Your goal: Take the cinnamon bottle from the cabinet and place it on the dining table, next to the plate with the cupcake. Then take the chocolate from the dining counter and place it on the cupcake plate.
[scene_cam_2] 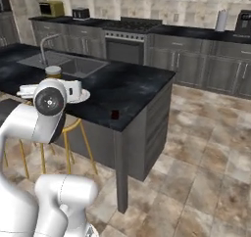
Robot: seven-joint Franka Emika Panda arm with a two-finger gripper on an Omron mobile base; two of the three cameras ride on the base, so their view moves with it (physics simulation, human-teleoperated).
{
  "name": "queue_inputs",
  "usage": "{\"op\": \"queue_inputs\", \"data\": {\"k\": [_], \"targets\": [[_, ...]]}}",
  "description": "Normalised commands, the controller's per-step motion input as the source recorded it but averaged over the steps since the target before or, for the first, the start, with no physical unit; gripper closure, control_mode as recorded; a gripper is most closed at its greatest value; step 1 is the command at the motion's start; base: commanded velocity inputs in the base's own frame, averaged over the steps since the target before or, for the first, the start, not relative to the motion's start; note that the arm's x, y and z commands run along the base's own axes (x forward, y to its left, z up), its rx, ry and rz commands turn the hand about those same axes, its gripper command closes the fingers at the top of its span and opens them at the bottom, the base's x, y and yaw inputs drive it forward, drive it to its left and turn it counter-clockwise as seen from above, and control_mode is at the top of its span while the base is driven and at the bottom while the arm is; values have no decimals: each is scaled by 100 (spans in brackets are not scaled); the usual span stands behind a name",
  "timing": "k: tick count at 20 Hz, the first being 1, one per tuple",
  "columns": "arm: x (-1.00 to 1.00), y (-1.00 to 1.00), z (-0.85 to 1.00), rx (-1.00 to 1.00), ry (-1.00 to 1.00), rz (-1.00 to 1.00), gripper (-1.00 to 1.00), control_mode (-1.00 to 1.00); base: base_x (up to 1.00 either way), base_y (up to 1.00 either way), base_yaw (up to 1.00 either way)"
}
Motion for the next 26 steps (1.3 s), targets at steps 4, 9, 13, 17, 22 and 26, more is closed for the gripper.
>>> {"op": "queue_inputs", "data": {"k": [4,9,13,17,22,26], "targets": [[0,0,0,0,0,0,100,100,7,81,-42],[0,0,0,0,0,0,100,100,32,72,-34],[0,0,0,0,0,0,100,100,39,31,-22],[0,0,0,0,0,0,100,100,24,-2,-7],[0,0,0,0,0,0,100,100,47,10,-6],[0,0,0,0,0,0,100,100,68,38,-3]]}}
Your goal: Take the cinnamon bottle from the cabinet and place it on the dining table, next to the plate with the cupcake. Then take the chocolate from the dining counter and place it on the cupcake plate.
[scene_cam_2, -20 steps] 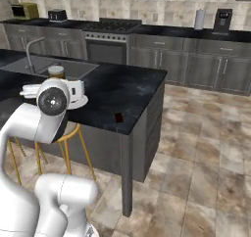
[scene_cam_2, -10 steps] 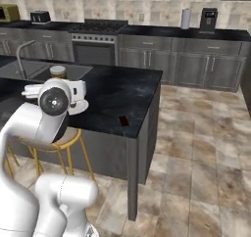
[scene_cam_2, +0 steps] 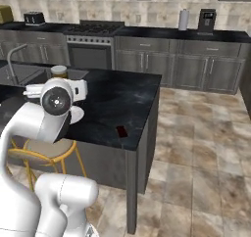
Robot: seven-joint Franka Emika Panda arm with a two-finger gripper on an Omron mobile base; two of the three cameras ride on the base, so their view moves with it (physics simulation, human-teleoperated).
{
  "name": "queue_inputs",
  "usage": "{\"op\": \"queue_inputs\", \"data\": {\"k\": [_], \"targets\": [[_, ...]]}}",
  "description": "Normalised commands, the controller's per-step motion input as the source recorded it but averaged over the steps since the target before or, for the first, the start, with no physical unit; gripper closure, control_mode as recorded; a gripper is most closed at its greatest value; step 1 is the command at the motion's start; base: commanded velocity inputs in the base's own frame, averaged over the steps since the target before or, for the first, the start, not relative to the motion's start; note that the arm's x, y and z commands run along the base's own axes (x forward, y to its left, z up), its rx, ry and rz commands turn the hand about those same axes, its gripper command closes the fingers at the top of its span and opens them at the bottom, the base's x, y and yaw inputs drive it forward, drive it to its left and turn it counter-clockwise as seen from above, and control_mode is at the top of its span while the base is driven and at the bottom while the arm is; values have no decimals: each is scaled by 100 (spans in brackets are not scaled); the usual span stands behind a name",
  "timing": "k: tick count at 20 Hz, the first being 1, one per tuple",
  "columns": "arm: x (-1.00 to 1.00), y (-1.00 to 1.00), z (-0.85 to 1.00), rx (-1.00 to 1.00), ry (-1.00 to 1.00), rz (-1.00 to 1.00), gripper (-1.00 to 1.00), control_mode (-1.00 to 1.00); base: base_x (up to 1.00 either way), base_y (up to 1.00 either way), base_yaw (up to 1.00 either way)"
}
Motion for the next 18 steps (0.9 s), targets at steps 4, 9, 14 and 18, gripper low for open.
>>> {"op": "queue_inputs", "data": {"k": [4,9,14,18], "targets": [[0,0,0,0,0,0,100,100,63,39,-3],[0,0,0,0,0,0,100,100,62,20,-3],[0,0,0,0,0,0,100,100,53,11,-2],[0,0,0,0,0,0,100,100,54,14,-1]]}}
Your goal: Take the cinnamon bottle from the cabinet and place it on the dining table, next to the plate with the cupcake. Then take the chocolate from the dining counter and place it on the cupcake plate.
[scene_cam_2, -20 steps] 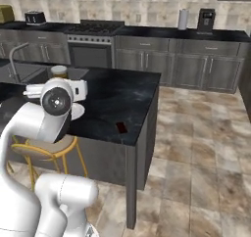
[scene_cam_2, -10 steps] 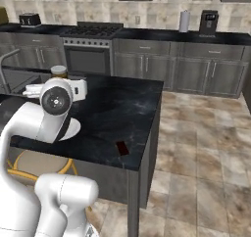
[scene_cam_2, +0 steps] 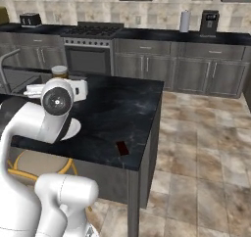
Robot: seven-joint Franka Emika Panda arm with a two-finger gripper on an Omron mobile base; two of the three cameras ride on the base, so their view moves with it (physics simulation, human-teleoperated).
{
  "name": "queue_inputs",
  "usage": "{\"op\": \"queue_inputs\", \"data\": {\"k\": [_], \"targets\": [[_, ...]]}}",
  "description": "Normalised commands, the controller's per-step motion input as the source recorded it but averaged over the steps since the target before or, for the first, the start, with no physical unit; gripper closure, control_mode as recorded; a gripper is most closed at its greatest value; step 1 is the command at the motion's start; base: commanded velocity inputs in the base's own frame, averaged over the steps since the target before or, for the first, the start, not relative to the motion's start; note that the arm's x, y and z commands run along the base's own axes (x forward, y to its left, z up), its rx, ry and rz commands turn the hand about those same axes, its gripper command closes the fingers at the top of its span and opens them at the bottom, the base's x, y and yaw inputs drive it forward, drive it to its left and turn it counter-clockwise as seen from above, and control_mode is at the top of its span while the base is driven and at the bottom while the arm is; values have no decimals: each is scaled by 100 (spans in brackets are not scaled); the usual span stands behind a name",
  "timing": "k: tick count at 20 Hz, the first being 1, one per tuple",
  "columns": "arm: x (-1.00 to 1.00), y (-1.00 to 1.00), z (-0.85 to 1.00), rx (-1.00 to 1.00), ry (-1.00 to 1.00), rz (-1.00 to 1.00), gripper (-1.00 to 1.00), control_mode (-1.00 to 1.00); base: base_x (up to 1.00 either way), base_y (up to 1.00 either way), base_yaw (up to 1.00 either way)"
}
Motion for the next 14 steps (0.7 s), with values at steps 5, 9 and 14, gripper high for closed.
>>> {"op": "queue_inputs", "data": {"k": [5,9,14], "targets": [[6,0,-10,1,0,0,100,-100,37,4,0],[53,0,-89,3,1,18,100,-100,0,0,0],[94,0,-100,0,4,42,100,-100,0,0,0]]}}
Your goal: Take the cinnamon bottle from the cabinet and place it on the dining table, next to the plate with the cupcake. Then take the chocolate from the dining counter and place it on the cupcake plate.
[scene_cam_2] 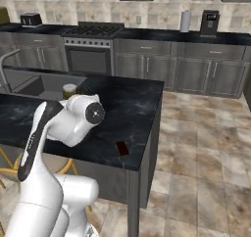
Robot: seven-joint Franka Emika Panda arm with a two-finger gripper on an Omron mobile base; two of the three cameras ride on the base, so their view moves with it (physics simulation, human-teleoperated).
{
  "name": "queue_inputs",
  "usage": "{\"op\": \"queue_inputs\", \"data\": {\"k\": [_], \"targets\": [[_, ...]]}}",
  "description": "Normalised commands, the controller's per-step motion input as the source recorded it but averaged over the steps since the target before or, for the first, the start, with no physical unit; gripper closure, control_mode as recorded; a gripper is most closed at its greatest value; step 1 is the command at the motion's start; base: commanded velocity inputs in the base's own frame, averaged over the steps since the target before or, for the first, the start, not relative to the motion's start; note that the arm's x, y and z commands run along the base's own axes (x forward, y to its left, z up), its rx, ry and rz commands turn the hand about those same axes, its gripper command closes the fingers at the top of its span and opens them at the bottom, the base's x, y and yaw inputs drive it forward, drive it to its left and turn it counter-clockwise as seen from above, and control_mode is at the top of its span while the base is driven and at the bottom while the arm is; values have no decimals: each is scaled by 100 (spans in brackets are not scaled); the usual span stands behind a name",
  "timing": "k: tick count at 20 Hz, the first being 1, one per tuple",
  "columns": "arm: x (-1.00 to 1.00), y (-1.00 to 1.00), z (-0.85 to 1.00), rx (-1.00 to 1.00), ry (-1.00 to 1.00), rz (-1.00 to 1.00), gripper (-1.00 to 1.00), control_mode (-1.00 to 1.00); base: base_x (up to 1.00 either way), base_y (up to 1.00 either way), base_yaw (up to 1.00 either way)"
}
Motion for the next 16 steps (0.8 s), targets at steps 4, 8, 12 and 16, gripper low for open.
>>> {"op": "queue_inputs", "data": {"k": [4,8,12,16], "targets": [[100,17,-97,0,9,20,100,-100,0,0,0],[99,10,-97,-3,6,1,100,-100,0,0,0],[69,25,-91,-7,6,0,100,-100,0,0,0],[19,19,-72,-6,1,0,100,-100,0,0,0]]}}
